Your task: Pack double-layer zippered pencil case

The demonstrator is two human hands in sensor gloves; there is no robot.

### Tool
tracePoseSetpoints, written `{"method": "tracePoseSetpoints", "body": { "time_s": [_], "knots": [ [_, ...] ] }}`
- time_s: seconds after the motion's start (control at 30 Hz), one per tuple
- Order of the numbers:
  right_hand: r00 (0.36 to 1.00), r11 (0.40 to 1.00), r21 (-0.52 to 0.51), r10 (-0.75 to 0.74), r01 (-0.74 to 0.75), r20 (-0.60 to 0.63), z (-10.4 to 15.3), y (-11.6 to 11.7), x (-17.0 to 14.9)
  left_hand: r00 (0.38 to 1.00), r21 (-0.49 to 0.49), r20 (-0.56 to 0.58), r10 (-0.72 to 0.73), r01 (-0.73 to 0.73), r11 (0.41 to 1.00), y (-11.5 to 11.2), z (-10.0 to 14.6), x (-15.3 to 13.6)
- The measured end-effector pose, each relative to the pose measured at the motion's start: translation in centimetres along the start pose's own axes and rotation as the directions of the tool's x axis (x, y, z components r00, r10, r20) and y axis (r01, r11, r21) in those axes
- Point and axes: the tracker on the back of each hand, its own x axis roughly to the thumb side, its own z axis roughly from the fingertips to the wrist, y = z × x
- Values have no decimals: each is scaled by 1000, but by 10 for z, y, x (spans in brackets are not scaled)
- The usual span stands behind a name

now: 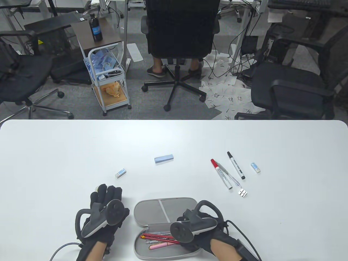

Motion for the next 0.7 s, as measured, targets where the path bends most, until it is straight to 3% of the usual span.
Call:
{"method": "tracePoseSetpoints", "body": {
  "time_s": [0.13, 0.2, 0.3, 0.33, 0.4, 0.5, 0.53, 0.6, 0.7],
  "knots": [
    [1000, 1000, -7, 9, -9, -4, -1, 1, 2, 1000, -4, 4, -4, 4, 1000, 0, 0, 1],
    [999, 995, -93, -31, 28, -31, 4, -8, -5, 1000, -3, 6, -1, 1, 1000, 0, 0, 1],
    [975, 963, -268, -90, 34, -201, 17, -29, -39, 1000, 3, 8, 9, -9, 1000, 0, 0, 1],
    [933, 945, -326, -106, -13, -344, 24, -35, -67, 1000, 3, 9, 11, -11, 1000, 0, 0, 0],
    [862, 938, -341, -124, -59, -492, 30, -36, -97, 1000, 0, 8, 13, -13, 1000, 0, 0, 0],
    [659, 956, -276, -145, -98, -738, 37, -22, -158, 1000, -4, 9, 13, -13, 1000, 0, 0, 1],
    [645, 962, -254, -134, -97, -752, 37, -19, -165, 1000, -4, 8, 14, -14, 1000, 0, 0, 1],
    [554, 988, -148, -96, -51, -827, 37, -3, -192, 1000, -5, 8, 15, -15, 1000, 0, 0, 1],
    [521, 994, -107, -84, -14, -850, 34, 11, -207, 1000, -7, 8, 21, -21, 1000, 0, 0, 1]
  ]
}}
